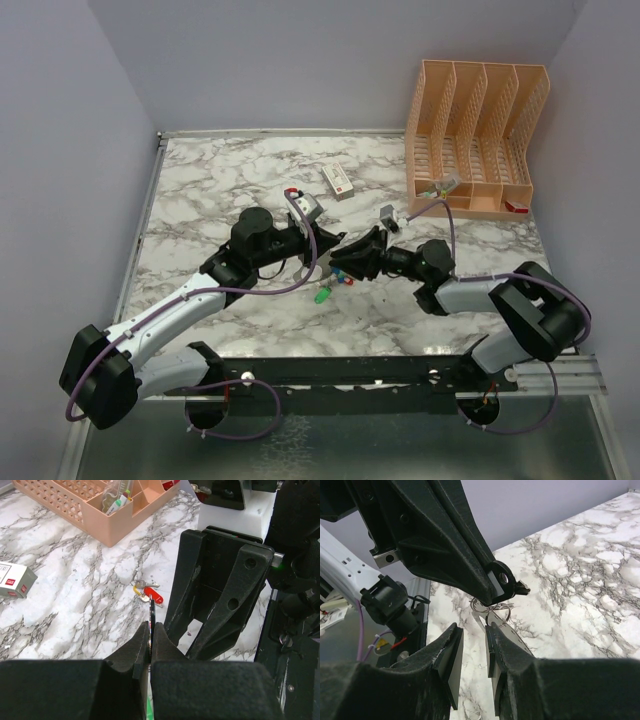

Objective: Remove the keys from the keyring

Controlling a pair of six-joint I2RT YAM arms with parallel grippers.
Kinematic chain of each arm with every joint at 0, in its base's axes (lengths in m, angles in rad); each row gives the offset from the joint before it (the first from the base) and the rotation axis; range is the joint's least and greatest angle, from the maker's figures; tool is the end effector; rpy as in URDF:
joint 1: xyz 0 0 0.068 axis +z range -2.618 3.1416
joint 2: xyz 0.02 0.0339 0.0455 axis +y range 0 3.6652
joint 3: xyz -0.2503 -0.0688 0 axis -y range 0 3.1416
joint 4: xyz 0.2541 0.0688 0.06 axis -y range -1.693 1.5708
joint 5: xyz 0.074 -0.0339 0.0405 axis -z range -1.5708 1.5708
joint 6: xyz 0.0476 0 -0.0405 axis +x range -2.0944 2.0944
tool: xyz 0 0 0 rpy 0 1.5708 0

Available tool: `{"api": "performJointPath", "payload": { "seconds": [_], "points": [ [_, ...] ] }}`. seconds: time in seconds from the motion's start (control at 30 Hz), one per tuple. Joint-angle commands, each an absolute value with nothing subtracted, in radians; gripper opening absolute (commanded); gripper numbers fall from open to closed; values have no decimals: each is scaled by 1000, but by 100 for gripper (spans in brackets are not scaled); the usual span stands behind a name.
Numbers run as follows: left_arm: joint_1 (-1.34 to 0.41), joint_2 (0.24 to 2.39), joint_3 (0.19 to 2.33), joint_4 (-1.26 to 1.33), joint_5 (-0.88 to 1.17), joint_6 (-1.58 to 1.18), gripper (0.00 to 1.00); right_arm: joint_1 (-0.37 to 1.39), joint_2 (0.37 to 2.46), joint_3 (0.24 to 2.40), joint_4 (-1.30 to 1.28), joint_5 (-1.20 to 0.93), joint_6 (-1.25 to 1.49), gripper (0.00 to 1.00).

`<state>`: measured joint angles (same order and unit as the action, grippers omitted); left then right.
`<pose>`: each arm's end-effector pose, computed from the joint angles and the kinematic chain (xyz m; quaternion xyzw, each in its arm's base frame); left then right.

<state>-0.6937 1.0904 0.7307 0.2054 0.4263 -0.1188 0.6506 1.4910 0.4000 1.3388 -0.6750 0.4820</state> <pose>0.2021 -0.1937 0.2842 0.3424 0.6728 -0.3988 0.5205 0.2035 0.1922 0.1926 -0.3092 0.5556 0.5711 0.5192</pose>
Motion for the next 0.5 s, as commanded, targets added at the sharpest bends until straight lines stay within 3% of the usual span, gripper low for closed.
{"api": "performJointPath", "payload": {
  "seconds": [0.0, 0.47],
  "points": [
    [-690, 1075, 723, 261, 442, -131, 0, 651, 1522, 417, 1394, -685, 486, 34],
    [-692, 1069, 718, 270, 431, -150, 0, 650, 1520, 391, 1409, -611, 428, 34]
  ]
}}
